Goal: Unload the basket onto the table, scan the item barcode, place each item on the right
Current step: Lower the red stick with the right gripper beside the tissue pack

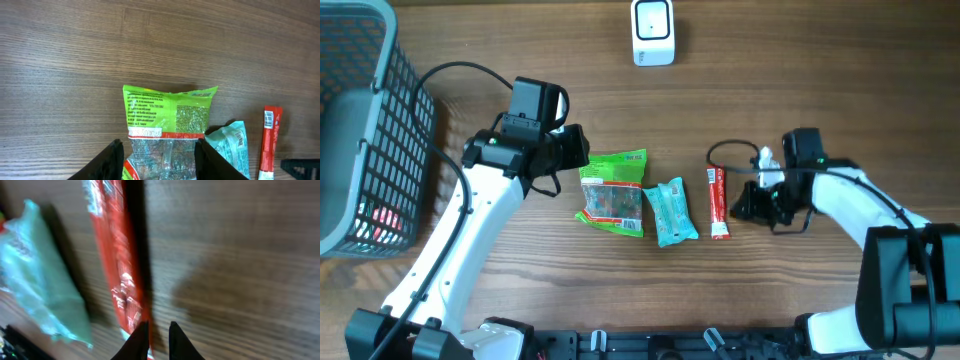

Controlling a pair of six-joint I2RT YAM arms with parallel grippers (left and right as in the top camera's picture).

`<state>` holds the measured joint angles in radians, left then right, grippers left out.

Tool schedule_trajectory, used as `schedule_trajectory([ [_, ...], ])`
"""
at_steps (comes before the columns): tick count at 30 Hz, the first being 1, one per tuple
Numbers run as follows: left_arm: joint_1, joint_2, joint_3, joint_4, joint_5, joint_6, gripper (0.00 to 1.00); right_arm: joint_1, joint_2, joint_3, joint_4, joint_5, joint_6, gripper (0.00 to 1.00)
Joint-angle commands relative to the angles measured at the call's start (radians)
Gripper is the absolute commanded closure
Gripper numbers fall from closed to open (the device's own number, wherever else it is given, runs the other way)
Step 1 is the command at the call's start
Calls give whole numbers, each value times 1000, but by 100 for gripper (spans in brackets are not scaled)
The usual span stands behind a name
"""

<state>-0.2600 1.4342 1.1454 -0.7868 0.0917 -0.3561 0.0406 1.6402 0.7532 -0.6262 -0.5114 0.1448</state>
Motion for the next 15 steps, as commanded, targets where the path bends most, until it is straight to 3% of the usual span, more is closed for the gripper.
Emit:
schedule_trajectory([
  [1,-3,19,1,0,-65,12,57,32,7,-60,65,-21,55,85],
  [7,-2,25,0,-28,-95,12,55,195,7,-61,217,-5,151,84],
  [11,6,24,11,-68,-153,13,53,104,-22,50,122,44,93,84],
  [15,66,24,44,-169,-153,13,52,31,-30,169,53,49,19,68],
])
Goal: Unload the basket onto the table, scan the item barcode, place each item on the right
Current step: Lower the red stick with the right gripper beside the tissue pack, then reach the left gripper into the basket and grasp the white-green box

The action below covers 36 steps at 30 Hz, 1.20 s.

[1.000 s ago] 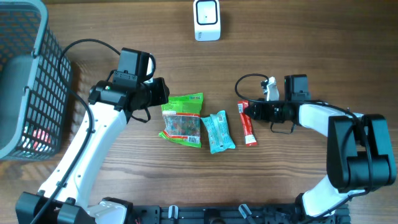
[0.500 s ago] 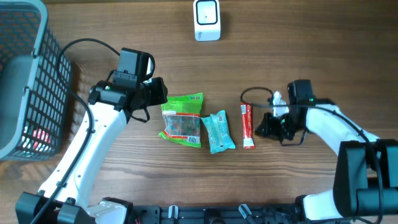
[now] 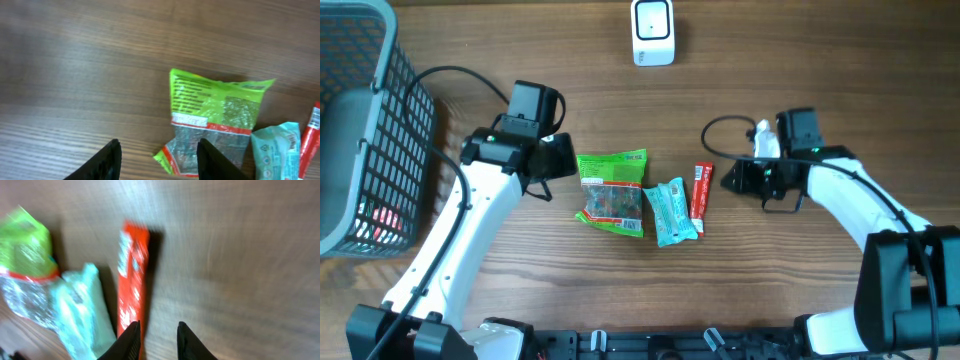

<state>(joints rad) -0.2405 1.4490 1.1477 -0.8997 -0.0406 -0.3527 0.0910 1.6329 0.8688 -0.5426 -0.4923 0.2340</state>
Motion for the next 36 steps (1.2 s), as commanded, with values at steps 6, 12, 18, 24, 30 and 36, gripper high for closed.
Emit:
schedule_trajectory([
  [6,228,10,538,-294,39,57,29,-82,-21,92,18,55,-74,0],
  [12,620,37,813,-289,-200,54,0,-82,-21,92,88,59,13,0],
  [18,967,250,813,-349,-203,62,0,-82,-21,92,125,59,13,0],
  [24,1050,437,770,-368,-196,96,0,-82,-21,92,125,59,12,0],
  [30,1051,562,487,-196,-195,145,0,-82,-21,92,132,59,12,0],
  [36,1051,593,278,9,-179,136,24,-82,-21,92,139,59,13,0],
])
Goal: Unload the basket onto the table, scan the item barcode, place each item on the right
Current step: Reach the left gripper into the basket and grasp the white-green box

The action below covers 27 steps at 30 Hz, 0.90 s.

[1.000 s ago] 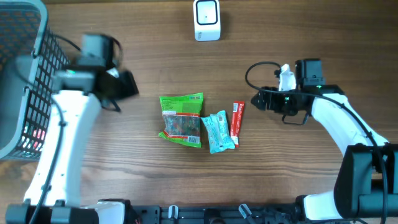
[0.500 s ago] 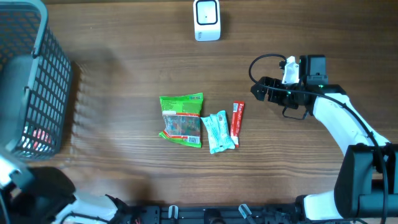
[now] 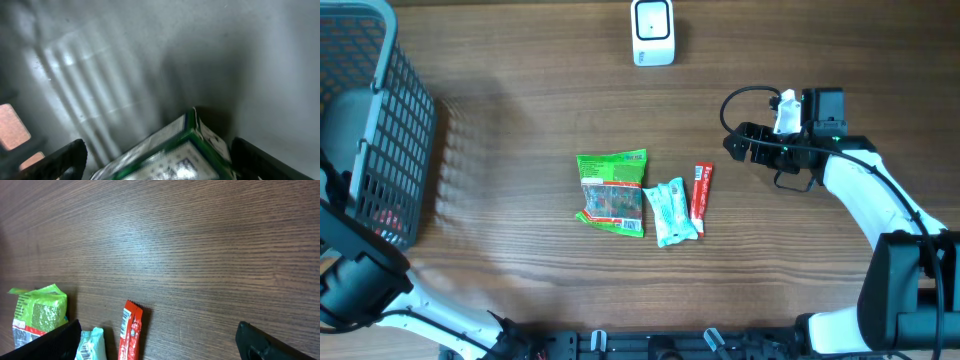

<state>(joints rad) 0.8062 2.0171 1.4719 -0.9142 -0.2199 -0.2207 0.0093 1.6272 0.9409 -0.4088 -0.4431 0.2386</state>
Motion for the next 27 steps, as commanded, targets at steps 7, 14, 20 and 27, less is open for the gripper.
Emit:
schedule_trajectory([
  [7,9,25,-45,154,58,-47,70,0,-15,20,5,10,8,0],
  [14,33,12,16,179,74,-49,20,0,-15,20,5,10,8,0],
  [20,34,12,14,32,85,-109,41,0,-15,20,5,10,8,0],
  [27,89,12,14,125,46,-109,64,0,-15,20,5,10,8,0],
])
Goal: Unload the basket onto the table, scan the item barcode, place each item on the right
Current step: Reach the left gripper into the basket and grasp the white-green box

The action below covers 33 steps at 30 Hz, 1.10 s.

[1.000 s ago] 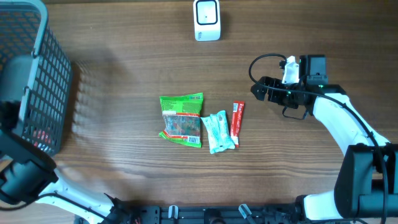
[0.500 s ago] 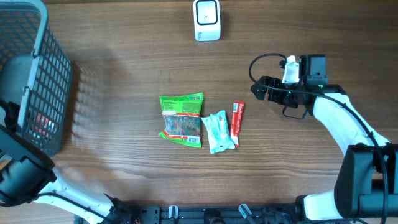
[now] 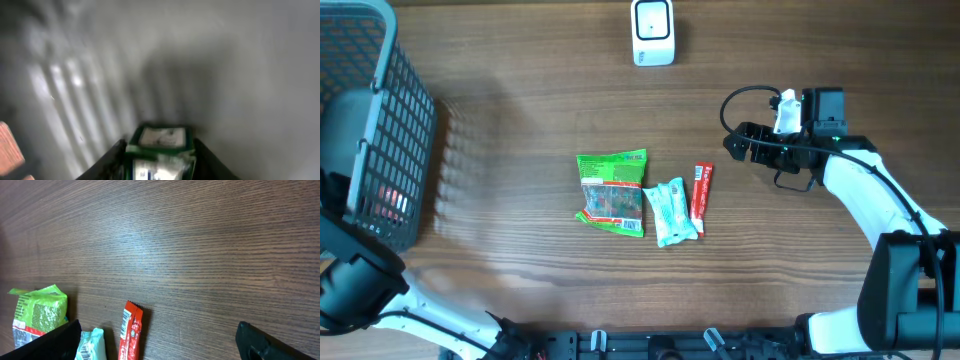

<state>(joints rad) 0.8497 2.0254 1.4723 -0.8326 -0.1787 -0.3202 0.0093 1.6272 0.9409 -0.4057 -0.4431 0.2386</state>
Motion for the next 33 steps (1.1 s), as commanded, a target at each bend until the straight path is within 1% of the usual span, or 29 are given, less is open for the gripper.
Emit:
schedule_trajectory([
  [1,53,4,14,64,43,-9,64,0,-15,20,2,10,8,0],
  [2,59,4,14,80,75,-9,64,0,-15,20,2,10,8,0],
  [4,63,4,14,94,85,-9,60,0,-15,20,2,10,8,0],
  [6,63,4,14,53,85,-19,63,0,-15,20,2,10,8,0],
  [8,63,4,14,19,109,-44,55,0,-15,20,2,10,8,0],
  [10,63,4,14,-10,127,-44,52,0,-15,20,2,10,8,0],
  [12,63,4,13,-52,126,-44,61,0,-15,20,2,10,8,0],
  [13,63,4,13,-60,127,-44,63,0,-15,20,2,10,8,0],
  [14,63,4,13,-67,127,-45,73,0,-15,20,2,10,8,0],
  [15,63,4,13,-66,127,-48,77,0,-15,20,2,10,8,0],
  [18,63,-2,28,-41,161,-54,78,0,-15,20,2,10,8,0],
  [19,63,-13,60,-50,163,-54,79,0,-15,20,2,10,8,0],
  [21,63,-50,158,-90,163,-50,79,0,-15,20,2,10,8,0],
  [24,62,-144,381,-182,165,-51,77,0,-15,20,2,10,8,0],
  [25,62,-177,422,-198,192,-51,76,0,-15,20,2,10,8,0],
  [26,62,-217,438,-201,255,-55,76,0,-15,20,2,10,8,0],
  [28,53,-283,439,-216,410,-55,76,0,-15,20,2,10,8,0],
  [29,36,-319,439,-248,509,-55,76,0,-15,20,2,10,8,0],
  [31,-20,-363,439,-326,678,-29,73,0,-15,20,2,10,8,0],
  [33,-96,-377,439,-386,788,21,73,0,-15,20,2,10,8,0],
])
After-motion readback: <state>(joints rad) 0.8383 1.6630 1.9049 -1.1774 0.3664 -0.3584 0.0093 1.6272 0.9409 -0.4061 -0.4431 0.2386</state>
